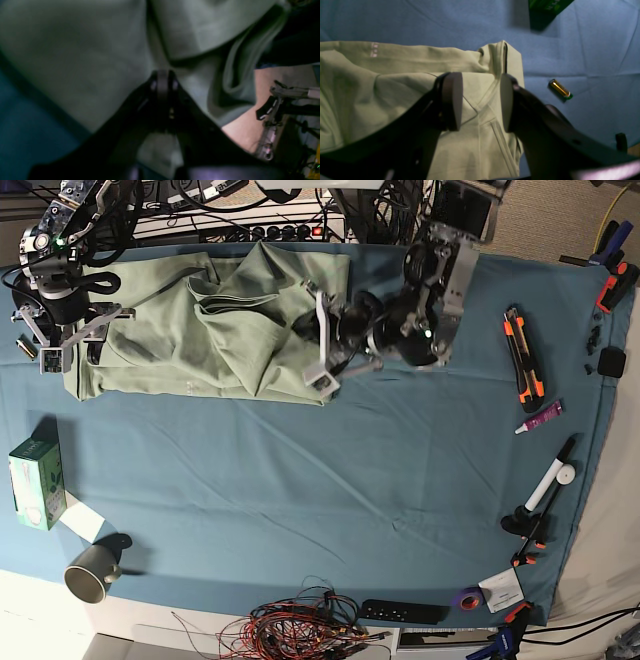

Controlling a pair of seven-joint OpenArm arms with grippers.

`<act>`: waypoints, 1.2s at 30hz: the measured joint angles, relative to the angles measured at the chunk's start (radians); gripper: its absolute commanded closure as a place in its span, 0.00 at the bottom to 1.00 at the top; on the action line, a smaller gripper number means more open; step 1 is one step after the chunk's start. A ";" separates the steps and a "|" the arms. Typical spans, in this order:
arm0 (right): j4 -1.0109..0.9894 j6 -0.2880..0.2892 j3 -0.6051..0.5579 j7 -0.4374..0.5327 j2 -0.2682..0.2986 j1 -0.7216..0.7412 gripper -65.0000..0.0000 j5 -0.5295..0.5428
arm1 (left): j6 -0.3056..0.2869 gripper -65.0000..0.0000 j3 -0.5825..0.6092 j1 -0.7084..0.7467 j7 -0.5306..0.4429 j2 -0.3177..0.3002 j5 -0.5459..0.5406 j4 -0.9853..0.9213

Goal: Fold the T-shirt properly
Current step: 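Lower the carried end onto the band beside the right gripper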

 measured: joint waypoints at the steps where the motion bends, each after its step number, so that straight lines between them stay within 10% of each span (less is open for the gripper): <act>1: 0.000 0.000 0.000 0.000 0.000 0.000 0.62 0.000 | 0.005 1.00 0.000 0.007 -0.015 0.000 0.003 0.000; 21: 0.000 0.000 0.000 0.000 0.000 0.000 0.62 0.000 | 0.129 1.00 0.167 0.021 -0.134 0.127 0.284 0.001; 36: 0.000 0.000 0.000 0.000 0.000 0.000 0.62 0.000 | 0.121 1.00 0.190 -0.063 -0.314 0.140 0.224 -0.008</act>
